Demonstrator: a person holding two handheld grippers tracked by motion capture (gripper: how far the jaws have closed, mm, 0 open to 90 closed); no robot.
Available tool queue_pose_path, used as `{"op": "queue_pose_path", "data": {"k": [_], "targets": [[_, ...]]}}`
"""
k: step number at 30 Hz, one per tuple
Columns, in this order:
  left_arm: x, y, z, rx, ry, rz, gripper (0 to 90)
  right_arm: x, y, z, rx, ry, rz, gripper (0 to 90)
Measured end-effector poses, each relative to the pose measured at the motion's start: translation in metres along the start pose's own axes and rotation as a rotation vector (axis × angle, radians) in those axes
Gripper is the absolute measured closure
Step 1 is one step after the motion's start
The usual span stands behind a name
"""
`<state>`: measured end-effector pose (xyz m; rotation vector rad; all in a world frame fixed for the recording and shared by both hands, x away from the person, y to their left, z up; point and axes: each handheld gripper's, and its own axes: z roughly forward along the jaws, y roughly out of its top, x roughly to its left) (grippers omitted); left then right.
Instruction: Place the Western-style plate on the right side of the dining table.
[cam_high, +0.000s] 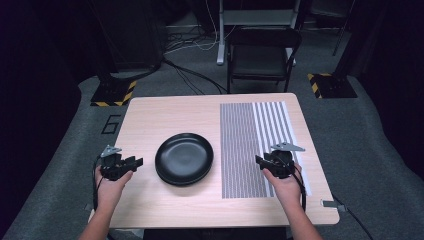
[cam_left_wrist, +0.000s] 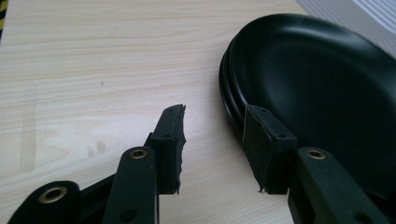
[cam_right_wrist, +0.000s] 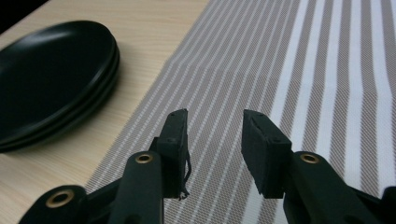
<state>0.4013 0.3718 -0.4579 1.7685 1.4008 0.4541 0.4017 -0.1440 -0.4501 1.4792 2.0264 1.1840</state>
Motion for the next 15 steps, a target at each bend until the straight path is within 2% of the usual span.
{"op": "queue_pose_path", "data": {"k": [4,6,8,9,13,15], "targets": [[-0.004,0.010,0.002,-0.011,-0.020,-0.006,59.2,0.007,0.009,0.002,-0.013,0.033,0.015,61.0],[-0.008,0.015,0.002,-0.026,-0.011,0.004,59.4,0.010,0.012,0.002,-0.027,0.048,0.002,61.5],[-0.012,0.019,0.003,-0.036,-0.002,0.017,59.4,0.011,0.015,0.003,-0.020,0.078,0.005,63.3],[-0.012,0.020,0.004,-0.032,-0.013,0.013,59.3,0.013,0.016,0.004,-0.013,0.089,0.009,63.2],[-0.012,0.024,0.007,-0.047,-0.029,-0.019,59.5,0.017,0.018,0.007,-0.003,0.081,-0.018,63.6],[-0.011,0.025,0.008,-0.045,-0.037,-0.032,59.3,0.020,0.019,0.008,-0.007,0.077,-0.013,63.1]]}}
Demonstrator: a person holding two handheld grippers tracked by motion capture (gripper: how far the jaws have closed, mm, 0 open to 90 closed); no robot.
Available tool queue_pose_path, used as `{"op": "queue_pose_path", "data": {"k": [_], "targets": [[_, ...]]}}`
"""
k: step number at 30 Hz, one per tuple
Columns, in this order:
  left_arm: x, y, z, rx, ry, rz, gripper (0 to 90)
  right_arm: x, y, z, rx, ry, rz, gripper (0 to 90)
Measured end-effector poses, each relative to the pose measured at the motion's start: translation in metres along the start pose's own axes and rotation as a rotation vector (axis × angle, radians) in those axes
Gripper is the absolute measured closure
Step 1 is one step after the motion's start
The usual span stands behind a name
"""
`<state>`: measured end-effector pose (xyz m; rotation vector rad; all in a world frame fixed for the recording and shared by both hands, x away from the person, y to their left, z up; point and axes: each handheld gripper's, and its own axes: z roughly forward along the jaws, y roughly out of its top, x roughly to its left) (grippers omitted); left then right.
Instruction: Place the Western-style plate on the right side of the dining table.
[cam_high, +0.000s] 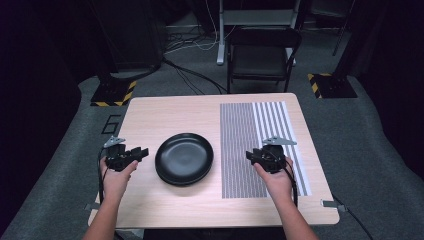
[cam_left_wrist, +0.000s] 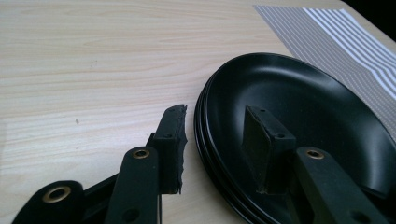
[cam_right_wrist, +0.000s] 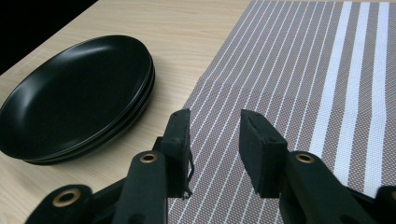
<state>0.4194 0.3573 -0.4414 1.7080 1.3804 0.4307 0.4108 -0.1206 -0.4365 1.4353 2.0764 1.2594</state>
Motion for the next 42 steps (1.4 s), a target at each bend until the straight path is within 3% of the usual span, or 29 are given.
{"op": "queue_pose_path", "data": {"k": [6,13,20,22,28,36,42], "targets": [[0.003,0.000,0.004,0.001,0.017,-0.021,59.2,0.004,0.003,0.009,0.008,-0.006,0.020,60.3],[0.000,-0.003,0.012,0.005,-0.012,-0.024,58.1,0.014,0.007,0.021,0.011,0.008,0.035,60.3],[0.000,-0.010,0.016,0.019,-0.034,-0.029,57.1,0.027,0.009,0.032,-0.008,0.023,0.000,57.4],[0.000,-0.011,0.017,0.024,-0.037,-0.012,57.0,0.030,0.009,0.035,-0.010,0.023,-0.016,58.6],[0.003,-0.016,0.020,0.027,-0.058,-0.029,58.7,0.039,0.007,0.043,-0.013,0.020,-0.043,62.4],[0.005,-0.019,0.021,0.035,-0.072,-0.061,60.3,0.045,0.005,0.054,-0.008,0.061,0.010,61.1],[0.006,-0.021,0.025,0.050,-0.084,-0.085,62.5,0.050,0.004,0.061,0.001,0.041,-0.009,58.5]]}}
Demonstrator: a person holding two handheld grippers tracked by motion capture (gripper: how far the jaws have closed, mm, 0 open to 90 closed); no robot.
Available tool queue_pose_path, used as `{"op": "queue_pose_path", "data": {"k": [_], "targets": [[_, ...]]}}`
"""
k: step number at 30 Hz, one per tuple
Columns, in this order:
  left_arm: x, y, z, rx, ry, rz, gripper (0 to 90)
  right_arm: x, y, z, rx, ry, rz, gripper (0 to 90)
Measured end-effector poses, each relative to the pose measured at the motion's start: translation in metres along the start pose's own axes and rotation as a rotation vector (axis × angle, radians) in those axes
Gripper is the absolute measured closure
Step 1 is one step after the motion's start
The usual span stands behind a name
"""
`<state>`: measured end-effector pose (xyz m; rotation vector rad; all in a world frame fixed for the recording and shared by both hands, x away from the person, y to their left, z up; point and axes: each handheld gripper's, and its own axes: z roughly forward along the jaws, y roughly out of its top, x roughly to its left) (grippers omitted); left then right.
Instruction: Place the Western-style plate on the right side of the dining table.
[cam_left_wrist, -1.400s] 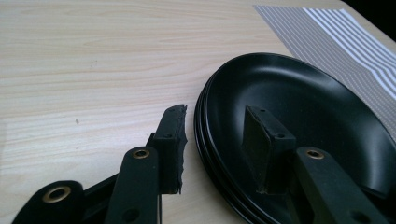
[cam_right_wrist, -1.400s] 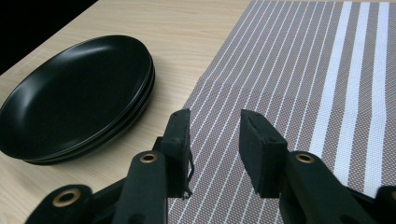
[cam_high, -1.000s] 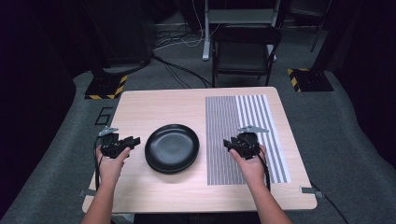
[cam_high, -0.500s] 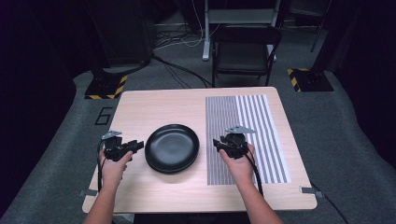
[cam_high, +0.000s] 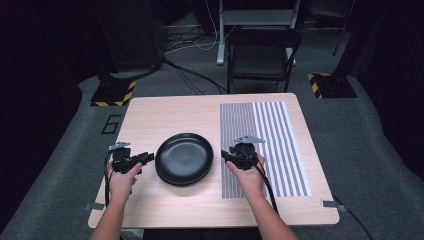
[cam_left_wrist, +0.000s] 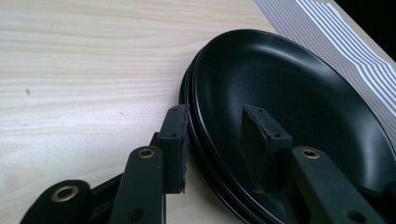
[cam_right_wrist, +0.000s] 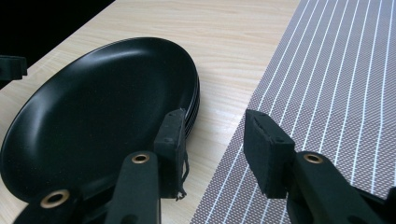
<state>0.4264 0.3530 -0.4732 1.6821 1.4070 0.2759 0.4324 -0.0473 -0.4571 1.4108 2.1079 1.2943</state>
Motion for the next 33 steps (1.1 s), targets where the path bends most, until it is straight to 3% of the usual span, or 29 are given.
{"op": "queue_pose_path", "data": {"k": [6,13,21,27,33], "targets": [[-0.001,-0.001,0.005,0.027,-0.012,-0.006,64.9,0.003,-0.001,0.007,0.008,0.049,0.029,57.3],[0.000,-0.005,0.010,0.041,-0.045,-0.048,69.3,0.005,-0.002,0.013,0.027,0.078,0.037,57.3],[0.002,-0.006,0.012,0.050,-0.073,-0.077,72.6,0.009,-0.003,0.017,0.024,0.063,0.025,59.9],[0.002,-0.008,0.015,0.047,-0.063,-0.086,73.1,0.011,-0.004,0.020,0.015,0.034,0.036,58.3],[0.003,-0.009,0.016,0.047,-0.058,-0.092,75.4,0.011,-0.006,0.025,0.031,0.046,0.069,57.2]]}}
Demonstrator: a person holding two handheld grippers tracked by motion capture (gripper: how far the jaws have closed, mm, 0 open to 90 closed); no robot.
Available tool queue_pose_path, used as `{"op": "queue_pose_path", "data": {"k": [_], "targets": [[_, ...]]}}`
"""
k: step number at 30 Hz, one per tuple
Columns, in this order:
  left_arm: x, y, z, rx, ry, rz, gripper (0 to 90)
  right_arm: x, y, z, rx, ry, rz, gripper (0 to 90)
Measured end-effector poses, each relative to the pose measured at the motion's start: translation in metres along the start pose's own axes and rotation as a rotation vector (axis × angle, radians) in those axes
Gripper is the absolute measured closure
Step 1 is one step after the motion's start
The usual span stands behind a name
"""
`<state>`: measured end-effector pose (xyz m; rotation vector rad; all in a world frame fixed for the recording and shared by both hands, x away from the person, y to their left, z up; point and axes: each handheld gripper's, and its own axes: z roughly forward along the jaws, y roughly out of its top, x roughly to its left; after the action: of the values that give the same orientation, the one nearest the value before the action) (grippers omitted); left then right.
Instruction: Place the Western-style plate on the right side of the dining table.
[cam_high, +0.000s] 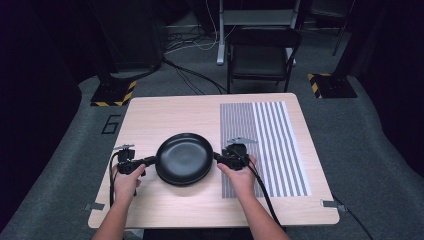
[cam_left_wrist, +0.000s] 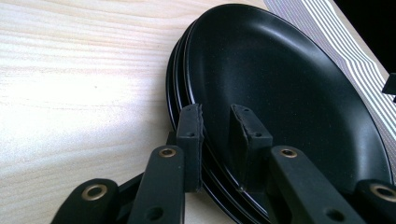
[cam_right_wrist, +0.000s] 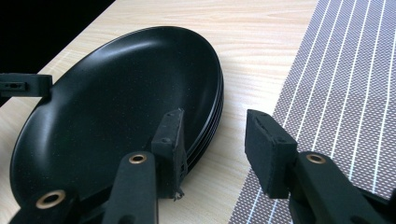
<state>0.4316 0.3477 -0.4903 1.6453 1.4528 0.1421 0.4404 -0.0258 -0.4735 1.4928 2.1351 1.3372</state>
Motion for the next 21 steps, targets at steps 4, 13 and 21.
{"op": "queue_pose_path", "data": {"k": [4,13,21], "targets": [[0.001,-0.001,0.001,0.004,0.006,-0.005,77.6,-0.002,-0.002,0.004,0.013,0.005,0.014,62.0],[-0.005,-0.002,0.002,-0.002,0.034,0.037,79.3,-0.003,-0.006,0.017,0.018,0.059,0.092,67.1],[-0.003,-0.004,0.001,-0.007,0.021,0.017,79.4,-0.003,-0.008,0.025,0.039,0.066,0.150,68.6]]}}
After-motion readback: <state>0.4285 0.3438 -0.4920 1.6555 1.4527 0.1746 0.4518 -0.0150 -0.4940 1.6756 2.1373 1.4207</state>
